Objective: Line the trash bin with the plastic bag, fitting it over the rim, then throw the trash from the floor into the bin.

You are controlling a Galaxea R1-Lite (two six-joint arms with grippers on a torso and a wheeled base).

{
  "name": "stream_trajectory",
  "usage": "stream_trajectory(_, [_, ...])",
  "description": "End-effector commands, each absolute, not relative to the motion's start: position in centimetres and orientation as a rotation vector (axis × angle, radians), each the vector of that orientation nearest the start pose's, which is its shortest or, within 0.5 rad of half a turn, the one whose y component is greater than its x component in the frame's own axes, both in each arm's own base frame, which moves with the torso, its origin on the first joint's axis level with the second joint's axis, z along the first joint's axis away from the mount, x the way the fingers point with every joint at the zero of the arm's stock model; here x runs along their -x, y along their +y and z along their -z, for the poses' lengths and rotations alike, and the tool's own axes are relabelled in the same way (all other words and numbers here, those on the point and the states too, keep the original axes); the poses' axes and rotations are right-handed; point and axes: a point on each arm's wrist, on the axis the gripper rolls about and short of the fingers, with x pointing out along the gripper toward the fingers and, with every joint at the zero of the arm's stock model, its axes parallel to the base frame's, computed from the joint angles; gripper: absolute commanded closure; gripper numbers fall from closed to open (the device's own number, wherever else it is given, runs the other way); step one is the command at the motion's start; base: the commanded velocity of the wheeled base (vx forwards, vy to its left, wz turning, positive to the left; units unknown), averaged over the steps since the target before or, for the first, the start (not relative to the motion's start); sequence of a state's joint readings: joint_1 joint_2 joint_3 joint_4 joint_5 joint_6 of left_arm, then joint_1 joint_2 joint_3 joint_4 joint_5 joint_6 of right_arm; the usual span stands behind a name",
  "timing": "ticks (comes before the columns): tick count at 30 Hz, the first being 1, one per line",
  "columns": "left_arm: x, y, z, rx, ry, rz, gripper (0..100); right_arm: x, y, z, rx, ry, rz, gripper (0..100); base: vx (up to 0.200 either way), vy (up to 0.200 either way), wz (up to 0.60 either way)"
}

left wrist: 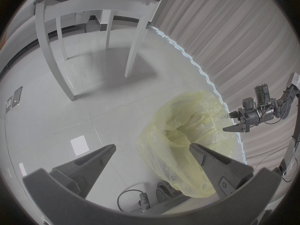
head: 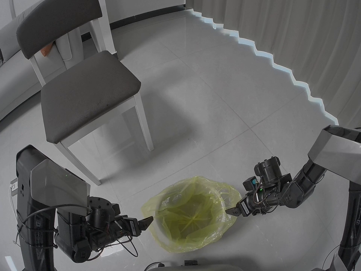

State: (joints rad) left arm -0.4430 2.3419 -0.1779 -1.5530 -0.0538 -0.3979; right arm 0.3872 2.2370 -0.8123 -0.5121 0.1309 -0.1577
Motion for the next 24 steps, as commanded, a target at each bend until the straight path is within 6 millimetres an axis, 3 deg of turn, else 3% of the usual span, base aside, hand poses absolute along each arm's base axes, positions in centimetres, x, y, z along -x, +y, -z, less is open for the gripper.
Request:
stream_trajectory(1, [-23.4, -11.1, 3.1, 0.26, 0.678, 0.352, 0, -32.2, 13.5, 1.3, 0.266, 0.889, -0.555, 0, 0.0, 0.0, 0.0])
stream_trajectory(2, [-23.5, -11.1, 3.2, 0.262, 0.678, 0.349, 0, -32.2, 13.5, 1.3, 0.266, 0.889, -0.557, 0, 0.0, 0.0, 0.0])
stream_trajectory(3, [-23.5, -11.0, 3.2, 0.262, 0.678, 0.348, 0, -32.2, 13.5, 1.3, 0.265, 0.888, -0.554, 100, 0.0, 0.0, 0.0])
stream_trajectory(11, [-24.8, -11.1, 4.4, 0.268, 0.676, 0.33, 0, -31.9, 13.6, 1.1, 0.269, 0.889, -0.561, 100, 0.0, 0.0, 0.0])
stream_trajectory(12, [-24.8, -11.1, 4.4, 0.268, 0.676, 0.33, 100, -31.9, 13.6, 1.1, 0.269, 0.889, -0.561, 100, 0.0, 0.0, 0.0])
stream_trajectory(24, [-26.6, -11.9, 5.1, 0.264, 0.691, 0.327, 100, -32.3, 13.6, 1.8, 0.272, 0.901, -0.556, 100, 0.0, 0.0, 0.0])
